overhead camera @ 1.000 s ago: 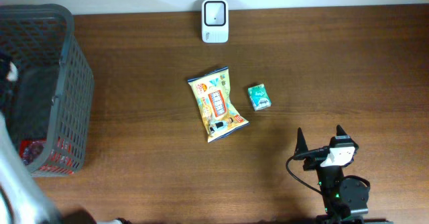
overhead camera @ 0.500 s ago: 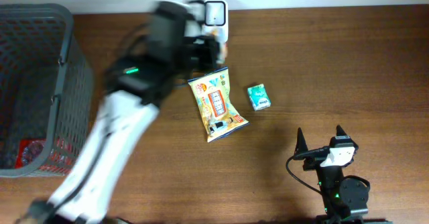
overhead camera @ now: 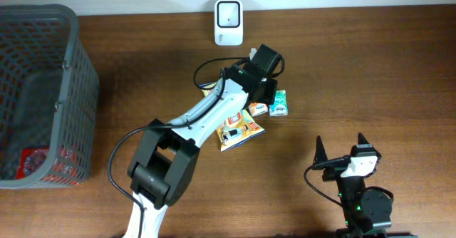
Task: Scan the item barcode
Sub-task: 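Place the orange tissue pack beside the green pack on the table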
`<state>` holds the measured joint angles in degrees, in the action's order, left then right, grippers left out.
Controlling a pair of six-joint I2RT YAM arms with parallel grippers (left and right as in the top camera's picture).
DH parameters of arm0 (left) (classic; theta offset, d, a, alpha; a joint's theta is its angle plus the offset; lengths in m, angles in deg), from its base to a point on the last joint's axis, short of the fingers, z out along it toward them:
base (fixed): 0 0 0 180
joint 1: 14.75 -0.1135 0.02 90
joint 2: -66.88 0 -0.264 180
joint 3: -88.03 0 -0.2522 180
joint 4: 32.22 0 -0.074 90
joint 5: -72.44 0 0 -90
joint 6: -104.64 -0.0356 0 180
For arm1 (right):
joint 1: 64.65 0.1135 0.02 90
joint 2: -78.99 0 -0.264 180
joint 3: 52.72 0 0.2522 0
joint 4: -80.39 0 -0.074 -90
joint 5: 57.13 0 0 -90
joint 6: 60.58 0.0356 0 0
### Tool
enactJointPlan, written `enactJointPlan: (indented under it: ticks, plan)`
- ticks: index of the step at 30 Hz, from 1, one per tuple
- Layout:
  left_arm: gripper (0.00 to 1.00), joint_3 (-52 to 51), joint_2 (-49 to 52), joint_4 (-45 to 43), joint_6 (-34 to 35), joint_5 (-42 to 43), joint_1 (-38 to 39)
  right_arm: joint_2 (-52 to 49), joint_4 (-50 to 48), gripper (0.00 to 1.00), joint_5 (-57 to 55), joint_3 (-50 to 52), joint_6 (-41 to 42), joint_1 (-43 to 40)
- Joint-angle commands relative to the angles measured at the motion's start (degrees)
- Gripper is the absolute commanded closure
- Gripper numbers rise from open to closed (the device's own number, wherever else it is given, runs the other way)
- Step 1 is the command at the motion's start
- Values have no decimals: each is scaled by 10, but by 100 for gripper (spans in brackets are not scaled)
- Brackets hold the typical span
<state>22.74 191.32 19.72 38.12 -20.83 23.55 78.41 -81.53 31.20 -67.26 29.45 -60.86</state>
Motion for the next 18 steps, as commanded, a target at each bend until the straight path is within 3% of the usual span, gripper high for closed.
enactJointPlan:
  ticks: [1, 7, 8, 9, 12, 15, 18]
  plan:
    - [26, 53, -26, 32, -5, -7, -9, 4, 2, 2, -3, 5, 4, 3]
    - [18, 186, -151, 179, -39, -53, -81, 4, 2, 2, -3, 5, 4, 3]
    - [9, 192, -191, 200, -39, -76, -111, 4, 2, 1, -3, 5, 4, 3]
    - [6, 192, -219, 210, -38, -89, -134, 4, 2, 2, -3, 5, 4, 3]
    - [0, 192, -299, 244, -30, -116, -248, 4, 2, 2, -3, 5, 4, 3]
    - [1, 192, -331, 266, -29, -141, -405, 4, 2, 1, -3, 5, 4, 3]
    - [1, 191, -328, 291, 37, -141, -556, 4, 2, 1, -3, 5, 4, 3]
